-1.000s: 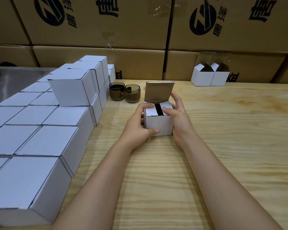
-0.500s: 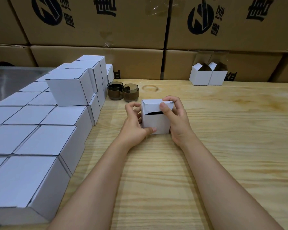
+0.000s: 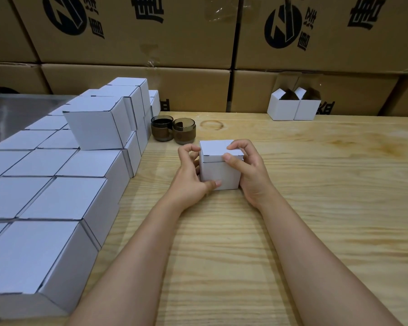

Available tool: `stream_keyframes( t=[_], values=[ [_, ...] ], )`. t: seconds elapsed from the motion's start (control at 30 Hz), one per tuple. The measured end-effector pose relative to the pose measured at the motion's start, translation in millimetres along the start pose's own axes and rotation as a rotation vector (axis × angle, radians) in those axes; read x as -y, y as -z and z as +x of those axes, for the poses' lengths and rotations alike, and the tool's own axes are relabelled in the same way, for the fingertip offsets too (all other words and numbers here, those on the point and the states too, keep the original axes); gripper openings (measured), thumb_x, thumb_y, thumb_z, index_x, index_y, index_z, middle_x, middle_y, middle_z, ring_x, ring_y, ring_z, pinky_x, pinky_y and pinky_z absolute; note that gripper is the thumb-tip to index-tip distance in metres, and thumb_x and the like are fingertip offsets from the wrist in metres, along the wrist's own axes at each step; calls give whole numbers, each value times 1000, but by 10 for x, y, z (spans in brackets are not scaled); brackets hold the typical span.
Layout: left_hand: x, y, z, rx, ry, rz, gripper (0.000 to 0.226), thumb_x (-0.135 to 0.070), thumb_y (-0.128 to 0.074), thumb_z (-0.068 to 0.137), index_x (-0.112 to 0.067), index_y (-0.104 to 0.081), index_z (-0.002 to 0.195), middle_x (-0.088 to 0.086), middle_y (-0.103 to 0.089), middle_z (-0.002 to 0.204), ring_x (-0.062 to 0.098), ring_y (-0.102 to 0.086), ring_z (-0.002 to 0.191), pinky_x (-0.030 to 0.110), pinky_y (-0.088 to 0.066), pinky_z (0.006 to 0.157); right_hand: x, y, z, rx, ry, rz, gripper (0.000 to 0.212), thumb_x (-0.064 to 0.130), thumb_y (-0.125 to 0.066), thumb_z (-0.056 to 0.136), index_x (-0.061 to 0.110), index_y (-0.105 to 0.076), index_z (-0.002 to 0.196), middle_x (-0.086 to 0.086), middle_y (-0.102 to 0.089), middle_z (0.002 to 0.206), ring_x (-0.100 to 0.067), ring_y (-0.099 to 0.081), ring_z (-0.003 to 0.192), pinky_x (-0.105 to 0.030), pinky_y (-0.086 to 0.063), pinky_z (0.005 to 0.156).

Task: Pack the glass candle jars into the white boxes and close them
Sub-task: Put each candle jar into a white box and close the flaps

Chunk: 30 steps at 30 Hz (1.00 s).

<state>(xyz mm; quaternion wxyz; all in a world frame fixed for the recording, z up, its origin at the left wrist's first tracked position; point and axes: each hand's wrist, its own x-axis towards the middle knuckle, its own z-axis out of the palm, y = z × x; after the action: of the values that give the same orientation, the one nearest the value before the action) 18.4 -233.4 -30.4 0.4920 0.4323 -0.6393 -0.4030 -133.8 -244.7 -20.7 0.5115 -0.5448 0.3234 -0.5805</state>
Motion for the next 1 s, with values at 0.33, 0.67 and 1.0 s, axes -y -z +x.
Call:
stream_keyframes(
  t=[0.33, 0.67, 1.0],
  values=[
    [-130, -145, 64, -244, 131, -296, 33, -16, -48, 98, -33, -30, 120, -3, -59, 100, 6, -56, 84, 21, -45, 69, -26, -1, 44, 4, -70, -60, 15, 24, -47, 76, 28, -61, 74, 21, -60, 78, 1, -53, 65, -18, -40, 52],
    [-196, -150, -15, -255, 95, -325, 36, -22, -44, 102, -30, -32, 134, -4, -58, 108, 2, -58, 87, 11, -48, 68, -66, -14, 3, -11, -38, -36, 6, 26, -54, 90, 22, -57, 93, 21, -62, 87, 0, -56, 77, -17, -45, 64],
    [-102, -183, -746, -78, 135, 973, 53, -33, -40, 99, -14, -26, 147, 5, -35, 151, 22, -32, 137, 33, -22, 112, -35, 0, -32, -16, -38, -130, 63, 22, -77, 70, 30, -52, 127, -1, -56, 132, -16, -54, 121, -34, -46, 99]
  ],
)
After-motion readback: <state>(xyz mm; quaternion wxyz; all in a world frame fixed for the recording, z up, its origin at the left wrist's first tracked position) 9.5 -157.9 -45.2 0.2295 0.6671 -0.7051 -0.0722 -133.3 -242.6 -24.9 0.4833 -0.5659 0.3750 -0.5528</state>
